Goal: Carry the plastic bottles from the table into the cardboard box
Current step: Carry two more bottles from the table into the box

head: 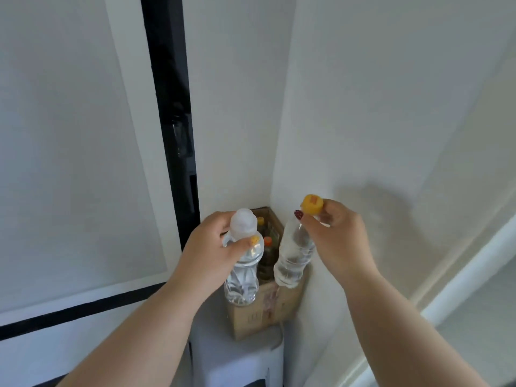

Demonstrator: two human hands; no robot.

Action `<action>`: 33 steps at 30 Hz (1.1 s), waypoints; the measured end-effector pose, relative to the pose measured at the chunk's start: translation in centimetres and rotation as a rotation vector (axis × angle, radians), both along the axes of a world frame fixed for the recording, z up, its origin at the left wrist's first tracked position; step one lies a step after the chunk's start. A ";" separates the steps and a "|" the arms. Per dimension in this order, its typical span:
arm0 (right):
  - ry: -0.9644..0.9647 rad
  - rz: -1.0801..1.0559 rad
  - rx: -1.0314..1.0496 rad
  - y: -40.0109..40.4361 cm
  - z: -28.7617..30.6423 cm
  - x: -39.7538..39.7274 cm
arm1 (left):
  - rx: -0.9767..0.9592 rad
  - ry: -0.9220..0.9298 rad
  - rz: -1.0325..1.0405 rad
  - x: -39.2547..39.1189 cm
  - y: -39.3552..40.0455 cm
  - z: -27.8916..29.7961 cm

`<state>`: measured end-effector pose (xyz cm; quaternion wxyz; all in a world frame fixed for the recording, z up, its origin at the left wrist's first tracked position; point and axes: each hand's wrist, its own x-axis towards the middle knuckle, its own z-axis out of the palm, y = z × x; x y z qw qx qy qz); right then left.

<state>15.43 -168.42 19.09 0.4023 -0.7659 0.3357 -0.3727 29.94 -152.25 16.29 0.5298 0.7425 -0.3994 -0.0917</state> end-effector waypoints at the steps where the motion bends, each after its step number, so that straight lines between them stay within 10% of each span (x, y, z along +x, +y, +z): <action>1: 0.004 0.004 0.009 -1.3 -0.5 1.3 | 0.006 0.003 0.011 1.2 -1.3 -0.3; 18: 0.594 0.116 0.026 -12.6 -18.8 11.8 | 0.465 0.007 0.118 8.9 -13.4 -15.6; 33: 1.003 0.162 -0.015 -14.1 -22.5 13.7 | 0.997 -0.417 0.077 8.8 -14.2 -21.9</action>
